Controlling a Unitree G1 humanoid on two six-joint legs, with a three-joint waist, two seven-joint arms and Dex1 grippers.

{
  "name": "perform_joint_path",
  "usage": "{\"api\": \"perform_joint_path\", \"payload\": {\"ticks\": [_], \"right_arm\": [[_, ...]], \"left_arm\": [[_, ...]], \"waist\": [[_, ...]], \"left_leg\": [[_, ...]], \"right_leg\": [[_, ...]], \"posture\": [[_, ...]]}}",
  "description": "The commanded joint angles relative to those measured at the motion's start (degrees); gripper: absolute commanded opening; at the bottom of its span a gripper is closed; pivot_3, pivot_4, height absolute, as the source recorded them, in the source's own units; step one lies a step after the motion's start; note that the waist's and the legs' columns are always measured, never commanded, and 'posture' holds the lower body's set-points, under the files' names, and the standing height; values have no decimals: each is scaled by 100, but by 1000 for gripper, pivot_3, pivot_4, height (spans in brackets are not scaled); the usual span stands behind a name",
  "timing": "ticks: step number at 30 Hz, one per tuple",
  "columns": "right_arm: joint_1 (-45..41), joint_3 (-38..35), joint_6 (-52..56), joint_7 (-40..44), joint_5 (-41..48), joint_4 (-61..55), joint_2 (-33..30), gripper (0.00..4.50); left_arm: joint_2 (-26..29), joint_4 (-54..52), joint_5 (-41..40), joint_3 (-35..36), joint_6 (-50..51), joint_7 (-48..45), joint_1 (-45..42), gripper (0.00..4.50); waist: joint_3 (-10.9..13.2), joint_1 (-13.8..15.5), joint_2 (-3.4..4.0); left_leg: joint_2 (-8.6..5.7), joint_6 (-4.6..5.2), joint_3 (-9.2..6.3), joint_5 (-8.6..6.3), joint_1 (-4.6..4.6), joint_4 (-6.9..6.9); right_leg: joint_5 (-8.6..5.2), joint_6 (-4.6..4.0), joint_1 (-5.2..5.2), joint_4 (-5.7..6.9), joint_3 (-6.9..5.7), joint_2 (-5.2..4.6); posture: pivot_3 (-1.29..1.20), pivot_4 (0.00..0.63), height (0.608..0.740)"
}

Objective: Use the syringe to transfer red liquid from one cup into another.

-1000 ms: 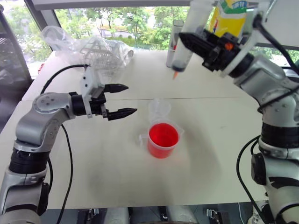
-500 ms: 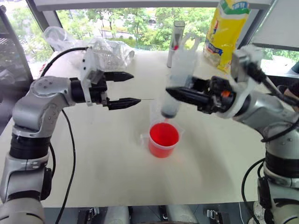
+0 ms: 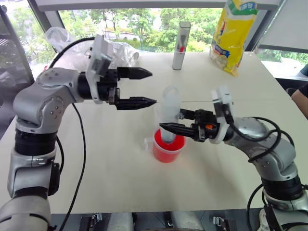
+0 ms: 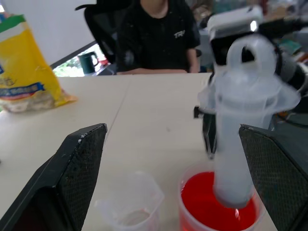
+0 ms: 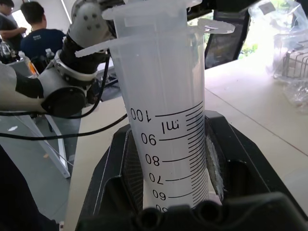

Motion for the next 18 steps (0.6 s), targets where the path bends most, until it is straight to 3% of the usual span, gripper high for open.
{"api": "perform_joint_path", "payload": {"ticks": [1,17,18], "right_arm": [[3,32,-276,118,-227,-69,66,1382],[27,81,-328,251,-509,32,147,1382],[23,82,-330,258,-525,46,146,1382]], "left_arm": [[-62,-252,-172,-10,81,-13,-188,4500],[-402,-471,-643,-37,575,209,-323,4500],[-422,-508,-700,-42,642,265,-314,4246]], "waist": [[0,6,0],[0,10,0],[0,12,0]], "left_leg": [[0,0,0,0,1,0],[-2,-1,0,0,3,4],[-2,-1,0,0,3,4]], "right_leg": [[0,0,0,0,0,0],[0,0,4,2,1,1],[0,0,4,2,1,0]], "posture": [[0,150,740],[0,150,740],[0,150,740]]}}
